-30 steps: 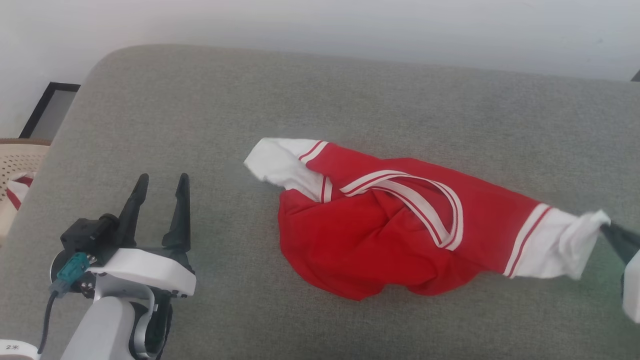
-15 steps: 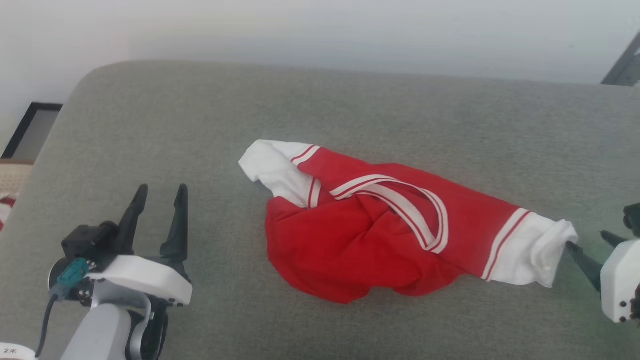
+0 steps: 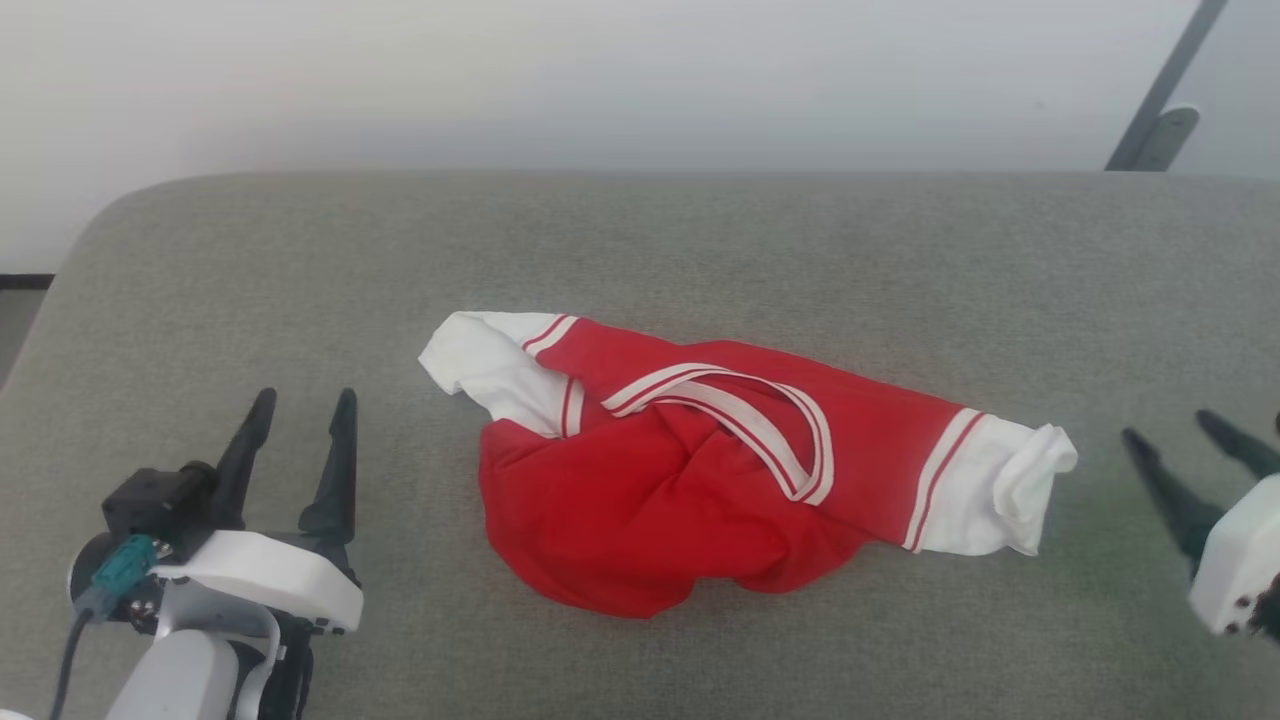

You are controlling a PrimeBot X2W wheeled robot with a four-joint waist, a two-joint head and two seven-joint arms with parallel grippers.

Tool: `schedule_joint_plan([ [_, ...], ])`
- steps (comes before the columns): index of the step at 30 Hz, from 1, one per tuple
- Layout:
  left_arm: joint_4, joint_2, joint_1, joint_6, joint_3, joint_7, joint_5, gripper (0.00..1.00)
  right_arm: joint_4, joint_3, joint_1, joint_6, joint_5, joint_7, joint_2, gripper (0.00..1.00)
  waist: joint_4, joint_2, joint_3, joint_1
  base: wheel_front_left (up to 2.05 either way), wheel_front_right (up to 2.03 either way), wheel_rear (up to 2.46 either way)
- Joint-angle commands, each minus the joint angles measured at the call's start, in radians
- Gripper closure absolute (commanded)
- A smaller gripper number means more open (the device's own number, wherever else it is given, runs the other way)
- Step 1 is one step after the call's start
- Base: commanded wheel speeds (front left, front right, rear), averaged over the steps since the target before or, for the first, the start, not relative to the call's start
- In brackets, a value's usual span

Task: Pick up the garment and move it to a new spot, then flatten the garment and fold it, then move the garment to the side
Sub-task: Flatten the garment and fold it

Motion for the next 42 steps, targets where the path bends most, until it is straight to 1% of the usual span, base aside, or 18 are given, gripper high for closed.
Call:
schedule_joint_plan([
  [1, -0.011, 0.005, 0.014, 0.009, 0.002, 0.005, -0.002, 0.00, -0.018, -0.021, 0.031, 0.000, -0.012, -0.013, 0.035, 0.00, -0.010, -0.0001, 0.002, 0.0000, 0.00, 0.00, 0.00],
  [3, -0.018, 0.007, 0.017, 0.011, 0.002, 0.007, -0.002, 0.00, -0.038, -0.042, 0.056, 0.000, -0.023, -0.010, 0.071, 0.00, -0.013, -0.0001, 0.006, 0.0000, 0.00, 0.00, 0.00],
  [7, -0.033, 0.010, 0.011, 0.018, -0.003, 0.012, 0.001, 0.00, -0.053, -0.092, 0.089, 0.000, -0.055, 0.034, 0.150, 0.00, -0.014, -0.0001, 0.020, 0.0000, 0.00, 0.00, 0.00],
  [12, -0.040, 0.006, -0.014, 0.026, -0.007, 0.010, 0.005, 0.00, -0.034, -0.113, 0.054, 0.000, -0.083, 0.099, 0.212, 0.00, -0.003, -0.0001, 0.048, 0.0000, 0.00, 0.00, 0.00],
  [17, -0.040, -0.002, -0.034, 0.027, -0.015, 0.004, 0.010, 0.00, 0.043, -0.115, -0.018, 0.000, -0.106, 0.185, 0.252, 0.00, 0.021, -0.0001, 0.085, 0.0000, 0.00, 0.00, 0.00],
  [19, -0.036, -0.005, -0.043, 0.026, -0.019, 0.002, 0.010, 0.00, 0.081, -0.108, -0.050, 0.000, -0.123, 0.222, 0.250, 0.00, 0.032, -0.0001, 0.100, 0.0000, 0.00, 0.00, 0.00],
  [21, -0.034, -0.011, -0.054, 0.025, -0.021, -0.002, 0.008, 0.00, 0.124, -0.091, -0.080, 0.000, -0.123, 0.267, 0.262, 0.00, 0.043, -0.0001, 0.114, 0.0000, 0.00, 0.00, 0.00],
  [22, -0.034, -0.011, -0.054, 0.025, -0.021, -0.002, 0.008, 0.00, 0.124, -0.091, -0.080, 0.000, -0.123, 0.267, 0.262, 0.00, 0.043, -0.0001, 0.114, 0.0000, 0.00, 0.00, 0.00],
  [24, -0.027, -0.014, -0.059, 0.024, -0.025, -0.004, 0.009, 0.00, 0.171, -0.075, -0.108, 0.000, -0.127, 0.322, 0.267, 0.00, 0.054, -0.0001, 0.125, 0.0000, 0.00, 0.00, 0.00],
  [25, -0.024, -0.018, -0.063, 0.023, -0.026, -0.004, 0.008, 0.00, 0.189, -0.055, -0.117, 0.000, -0.133, 0.345, 0.264, 0.14, 0.059, -0.0001, 0.129, 0.0000, 0.00, 0.00, 0.00],
  [26, -0.022, -0.020, -0.069, 0.022, -0.028, -0.006, 0.007, 0.00, 0.203, -0.048, -0.126, 0.000, -0.136, 0.356, 0.263, 0.73, 0.064, -0.0001, 0.133, 0.0000, 0.00, 0.00, 0.00],
  [27, -0.019, -0.020, -0.071, 0.022, -0.027, -0.009, 0.009, 0.00, 0.214, -0.037, -0.136, 0.000, -0.144, 0.367, 0.259, 1.00, 0.067, -0.0001, 0.136, 0.0000, 0.00, 0.00, 0.00],
  [31, -0.008, -0.028, -0.072, 0.021, -0.023, -0.014, 0.001, 0.00, 0.220, -0.035, -0.172, -0.001, -0.160, 0.363, 0.234, 1.00, 0.075, -0.0001, 0.141, 0.0000, 0.00, 0.00, 0.00],
  [35, -0.001, -0.029, -0.070, 0.019, -0.020, -0.020, -0.003, 0.00, 0.178, -0.053, -0.196, -0.001, -0.162, 0.348, 0.188, 1.00, 0.075, -0.0001, 0.139, 0.0000, 0.00, 0.00, 0.00],
  [42, 0.002, -0.029, -0.061, 0.012, -0.018, -0.025, -0.008, 0.00, 0.117, -0.136, -0.173, -0.001, -0.168, 0.366, 0.085, 1.00, 0.075, -0.0001, 0.134, 0.0000, 0.00, 0.00, 0.00],
])
